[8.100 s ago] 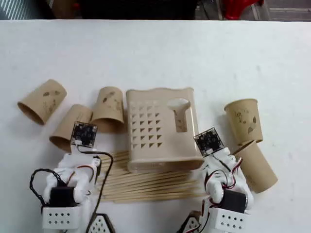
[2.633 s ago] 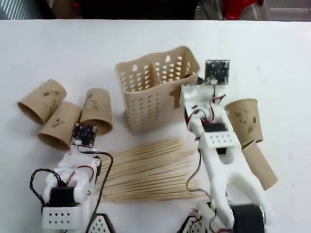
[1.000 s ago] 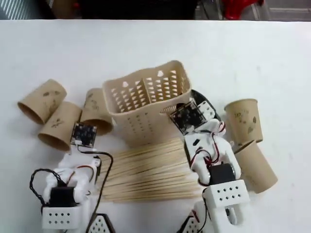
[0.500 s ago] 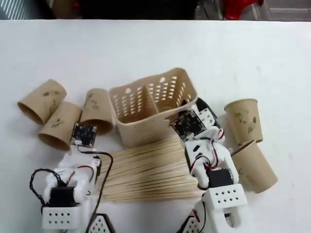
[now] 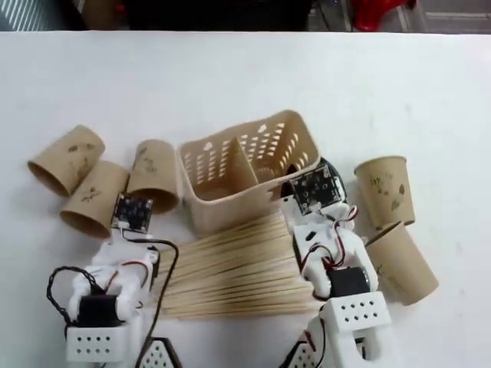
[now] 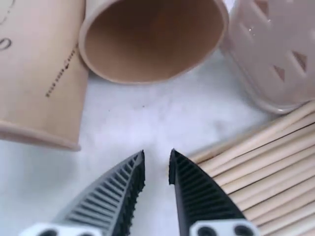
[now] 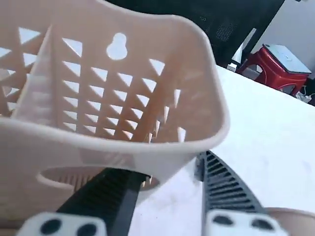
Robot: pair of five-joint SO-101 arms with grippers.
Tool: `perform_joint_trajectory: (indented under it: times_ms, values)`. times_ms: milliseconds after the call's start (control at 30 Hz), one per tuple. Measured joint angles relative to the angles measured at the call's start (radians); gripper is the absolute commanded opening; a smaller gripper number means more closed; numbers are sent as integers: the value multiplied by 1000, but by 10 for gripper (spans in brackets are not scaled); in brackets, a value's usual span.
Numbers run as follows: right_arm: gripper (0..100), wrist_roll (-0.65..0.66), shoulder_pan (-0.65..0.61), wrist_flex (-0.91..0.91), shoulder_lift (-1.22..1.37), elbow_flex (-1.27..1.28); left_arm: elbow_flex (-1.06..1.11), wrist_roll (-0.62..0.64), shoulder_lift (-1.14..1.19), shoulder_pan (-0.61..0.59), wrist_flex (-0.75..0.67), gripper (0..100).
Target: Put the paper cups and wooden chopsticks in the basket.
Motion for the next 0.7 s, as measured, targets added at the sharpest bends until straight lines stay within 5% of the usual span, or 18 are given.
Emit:
perform_joint_trajectory:
  times_ms: [300,700]
  values:
    - [268,-17,0,5,0,0,0,0,0,0,0,103]
    - [267,-110,0,9,-6,0,0,0,0,0,0,103]
